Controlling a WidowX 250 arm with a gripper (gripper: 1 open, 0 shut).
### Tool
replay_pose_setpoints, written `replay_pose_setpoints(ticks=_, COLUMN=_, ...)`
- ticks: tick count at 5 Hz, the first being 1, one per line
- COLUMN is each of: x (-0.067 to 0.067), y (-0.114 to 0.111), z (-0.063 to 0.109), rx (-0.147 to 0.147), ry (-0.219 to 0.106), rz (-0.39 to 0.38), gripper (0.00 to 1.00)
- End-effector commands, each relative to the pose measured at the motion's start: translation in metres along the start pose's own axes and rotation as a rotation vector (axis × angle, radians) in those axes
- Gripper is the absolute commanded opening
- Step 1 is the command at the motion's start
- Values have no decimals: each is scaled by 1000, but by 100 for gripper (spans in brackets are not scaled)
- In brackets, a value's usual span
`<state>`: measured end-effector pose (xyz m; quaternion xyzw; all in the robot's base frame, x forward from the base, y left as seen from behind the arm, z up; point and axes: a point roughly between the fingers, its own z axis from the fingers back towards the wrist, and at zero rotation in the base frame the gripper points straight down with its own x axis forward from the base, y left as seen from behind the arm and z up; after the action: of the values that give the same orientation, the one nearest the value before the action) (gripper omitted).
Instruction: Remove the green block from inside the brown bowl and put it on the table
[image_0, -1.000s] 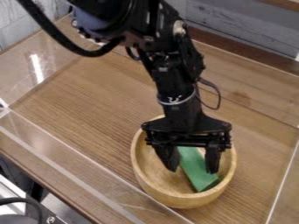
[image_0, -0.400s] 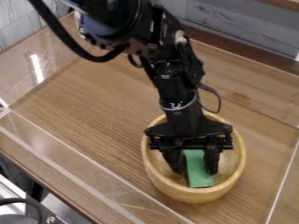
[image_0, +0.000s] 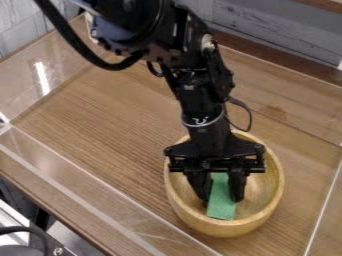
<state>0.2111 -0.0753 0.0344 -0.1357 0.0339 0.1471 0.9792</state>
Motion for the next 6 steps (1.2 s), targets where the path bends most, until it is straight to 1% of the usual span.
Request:
replay_pose_setpoints(ticks=1, x=-1, y=-4, z=7, rx=4, ry=2, rz=-11, gripper=0)
replay_pose_setpoints(ticks=3, x=-5, y=-3, z=10, rx=20, ry=30, rz=0, gripper=0)
replay_pose_setpoints(ticks=5, x=-8, y=-2, z=13, rx=30, ry=49, rz=10, gripper=0)
replay_pose_setpoints(ticks=6, x=-10, y=-1, z=17, rx=32, ry=52, rz=4, gripper=0)
